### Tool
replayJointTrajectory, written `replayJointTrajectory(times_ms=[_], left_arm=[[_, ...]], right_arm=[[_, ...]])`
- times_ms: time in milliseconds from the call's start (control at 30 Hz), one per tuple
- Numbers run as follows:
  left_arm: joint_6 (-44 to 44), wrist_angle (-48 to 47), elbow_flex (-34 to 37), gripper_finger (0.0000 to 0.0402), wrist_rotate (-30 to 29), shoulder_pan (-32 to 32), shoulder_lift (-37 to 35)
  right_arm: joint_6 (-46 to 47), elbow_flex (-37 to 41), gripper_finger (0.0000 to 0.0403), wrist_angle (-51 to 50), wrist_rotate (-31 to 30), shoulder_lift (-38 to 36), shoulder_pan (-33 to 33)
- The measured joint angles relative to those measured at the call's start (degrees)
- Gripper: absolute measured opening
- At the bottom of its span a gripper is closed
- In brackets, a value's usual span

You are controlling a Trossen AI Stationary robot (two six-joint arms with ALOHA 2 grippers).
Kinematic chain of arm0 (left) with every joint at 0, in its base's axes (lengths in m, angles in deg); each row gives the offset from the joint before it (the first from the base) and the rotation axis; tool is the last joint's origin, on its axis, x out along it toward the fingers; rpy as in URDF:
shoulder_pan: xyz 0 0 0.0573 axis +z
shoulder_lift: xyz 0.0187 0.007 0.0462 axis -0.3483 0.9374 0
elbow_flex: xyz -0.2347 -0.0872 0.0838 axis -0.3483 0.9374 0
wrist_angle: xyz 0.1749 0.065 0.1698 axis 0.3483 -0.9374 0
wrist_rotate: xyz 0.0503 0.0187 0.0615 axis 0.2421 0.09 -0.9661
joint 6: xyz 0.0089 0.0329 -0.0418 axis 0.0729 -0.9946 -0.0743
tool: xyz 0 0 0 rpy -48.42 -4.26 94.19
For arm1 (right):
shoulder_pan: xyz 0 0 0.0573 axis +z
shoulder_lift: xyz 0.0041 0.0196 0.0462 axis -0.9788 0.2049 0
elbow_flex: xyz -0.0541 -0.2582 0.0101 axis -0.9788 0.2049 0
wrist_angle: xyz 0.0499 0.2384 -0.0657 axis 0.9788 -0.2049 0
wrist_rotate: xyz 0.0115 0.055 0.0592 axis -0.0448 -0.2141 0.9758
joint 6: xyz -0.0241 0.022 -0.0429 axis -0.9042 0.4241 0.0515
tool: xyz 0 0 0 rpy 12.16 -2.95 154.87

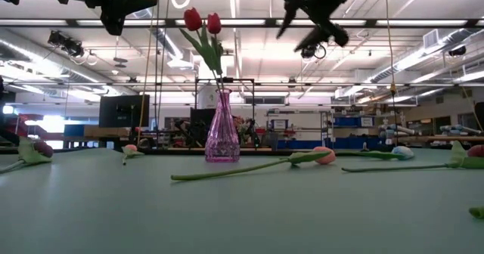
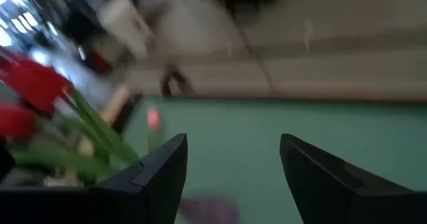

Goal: Sort flowers into vase by color
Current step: Put the right pink flower into the violet vase

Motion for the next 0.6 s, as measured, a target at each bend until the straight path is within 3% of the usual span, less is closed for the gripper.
replayJointTrajectory(times_ms=[100, 200, 600], left_arm=[[0.0, 0.0, 0.0, 0.0173, 0.0, 0.0, 0.0], [0.0, 0.0, 0.0, 0.0173, 0.0, 0.0, 0.0], [0.0, 0.0, 0.0, 0.0173, 0.0, 0.0, 0.0]], right_arm=[[7.1, 0.0, 0.0246, -8.3, 10.0, 1.1, 0.4], [14.4, 0.0, 0.0246, -12.9, 15.8, 4.1, 2.4], [39.5, 0.0, 0.023, -13.8, 25.1, 19.3, 8.0]])
